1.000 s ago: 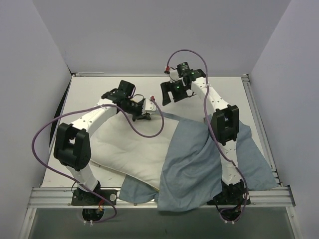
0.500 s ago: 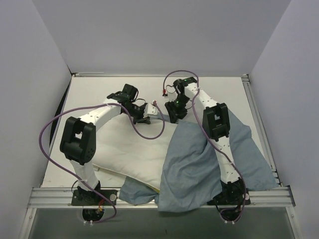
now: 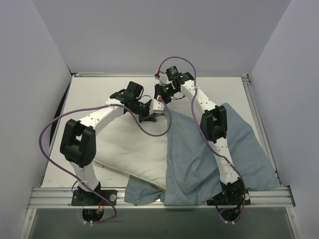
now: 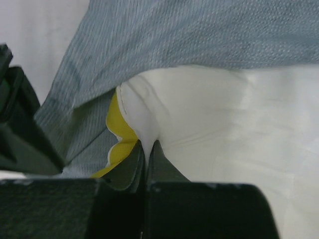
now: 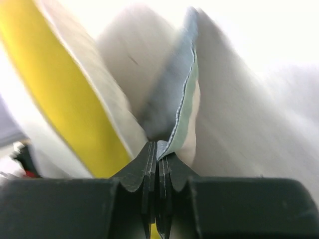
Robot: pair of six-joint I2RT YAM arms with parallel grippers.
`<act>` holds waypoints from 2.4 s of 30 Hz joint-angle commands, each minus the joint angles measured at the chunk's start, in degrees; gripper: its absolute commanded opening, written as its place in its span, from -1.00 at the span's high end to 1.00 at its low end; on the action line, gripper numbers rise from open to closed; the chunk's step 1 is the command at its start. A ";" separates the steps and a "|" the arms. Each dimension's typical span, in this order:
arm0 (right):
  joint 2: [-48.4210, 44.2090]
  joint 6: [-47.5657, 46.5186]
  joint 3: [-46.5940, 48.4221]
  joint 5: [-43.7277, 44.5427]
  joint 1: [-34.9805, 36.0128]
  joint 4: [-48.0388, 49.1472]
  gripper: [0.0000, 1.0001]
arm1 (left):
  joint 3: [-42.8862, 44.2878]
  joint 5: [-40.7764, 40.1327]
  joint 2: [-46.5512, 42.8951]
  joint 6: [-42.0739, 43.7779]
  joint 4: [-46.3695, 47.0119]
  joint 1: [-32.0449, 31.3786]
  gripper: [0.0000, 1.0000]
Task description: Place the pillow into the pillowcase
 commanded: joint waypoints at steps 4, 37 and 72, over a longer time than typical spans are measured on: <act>-5.39 14.23 4.92 1.51 2.41 25.69 1.00 | -5.12 3.65 -7.68 -18.58 11.90 5.50 1.00; -55.99 6.71 -69.48 5.92 -14.90 18.65 -0.72 | -12.50 -22.90 -21.98 -11.70 -4.60 2.29 -0.95; -50.57 34.88 -102.92 30.10 6.19 67.45 -0.37 | -9.44 0.20 -3.20 -36.28 -4.69 1.93 1.00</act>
